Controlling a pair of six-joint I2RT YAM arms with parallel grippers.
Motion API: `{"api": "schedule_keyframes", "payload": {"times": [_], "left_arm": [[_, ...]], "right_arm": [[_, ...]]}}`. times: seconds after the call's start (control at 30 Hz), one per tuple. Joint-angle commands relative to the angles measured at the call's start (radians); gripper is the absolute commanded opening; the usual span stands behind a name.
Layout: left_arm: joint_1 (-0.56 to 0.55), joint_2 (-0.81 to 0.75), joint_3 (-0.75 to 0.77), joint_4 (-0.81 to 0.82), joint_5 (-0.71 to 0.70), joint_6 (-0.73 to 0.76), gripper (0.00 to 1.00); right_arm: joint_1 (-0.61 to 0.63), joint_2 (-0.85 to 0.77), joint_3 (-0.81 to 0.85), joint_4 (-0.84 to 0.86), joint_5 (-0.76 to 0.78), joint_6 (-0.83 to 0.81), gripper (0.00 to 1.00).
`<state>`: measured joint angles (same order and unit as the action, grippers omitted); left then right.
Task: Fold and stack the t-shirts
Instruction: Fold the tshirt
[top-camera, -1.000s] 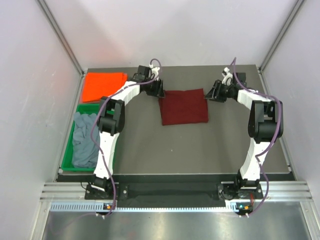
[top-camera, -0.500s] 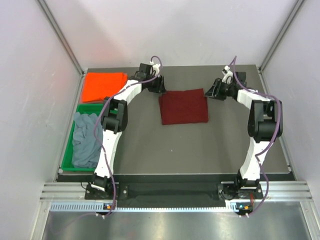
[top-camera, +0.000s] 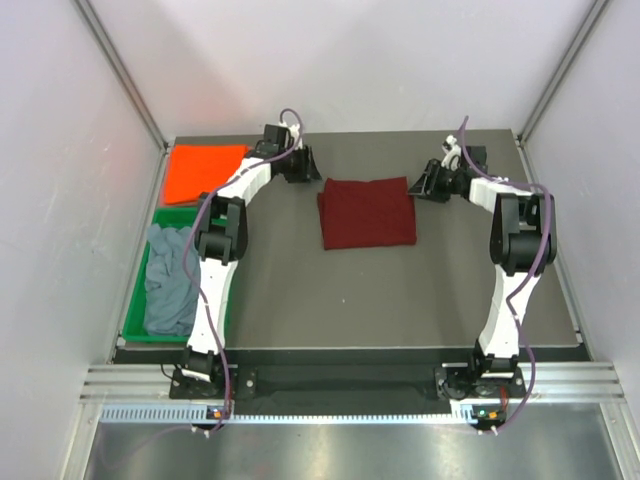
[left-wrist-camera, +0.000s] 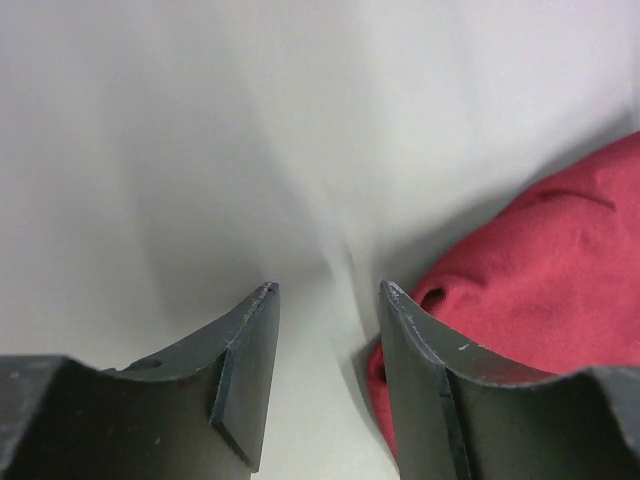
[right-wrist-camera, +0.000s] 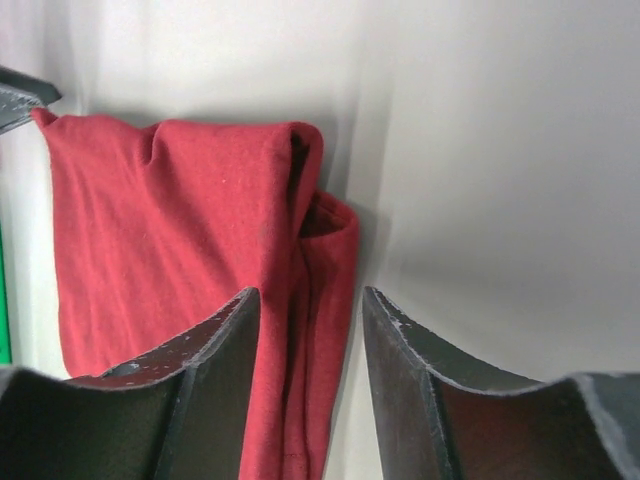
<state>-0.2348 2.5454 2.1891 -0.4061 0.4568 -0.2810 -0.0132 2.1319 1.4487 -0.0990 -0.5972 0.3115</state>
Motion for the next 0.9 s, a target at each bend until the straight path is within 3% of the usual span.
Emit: {"api": "schedule_keyframes", "payload": {"times": [0.0, 0.23, 0.5, 0.87], "left_arm": [[0.015, -0.115, -0.046, 0.018, 0.055, -0.087, 0.50], [0.012, -0.244, -0.316, 0.128, 0.157, -0.196, 0.53], [0.009, -0.263, -0.492, 0.276, 0.223, -0.270, 0.59], [-0.012, -0.177, -0.438, 0.336, 0.207, -0.339, 0.59]], "right_arm": [[0.005, -0.029, 0.032, 0.018, 0.023, -0.003, 0.48], [0.038, -0.081, -0.034, 0.007, 0.036, 0.000, 0.57], [0.047, -0.182, -0.146, 0.032, 0.040, 0.024, 0.62], [0.050, -0.240, -0.197, 0.047, 0.031, 0.029, 0.63]]}}
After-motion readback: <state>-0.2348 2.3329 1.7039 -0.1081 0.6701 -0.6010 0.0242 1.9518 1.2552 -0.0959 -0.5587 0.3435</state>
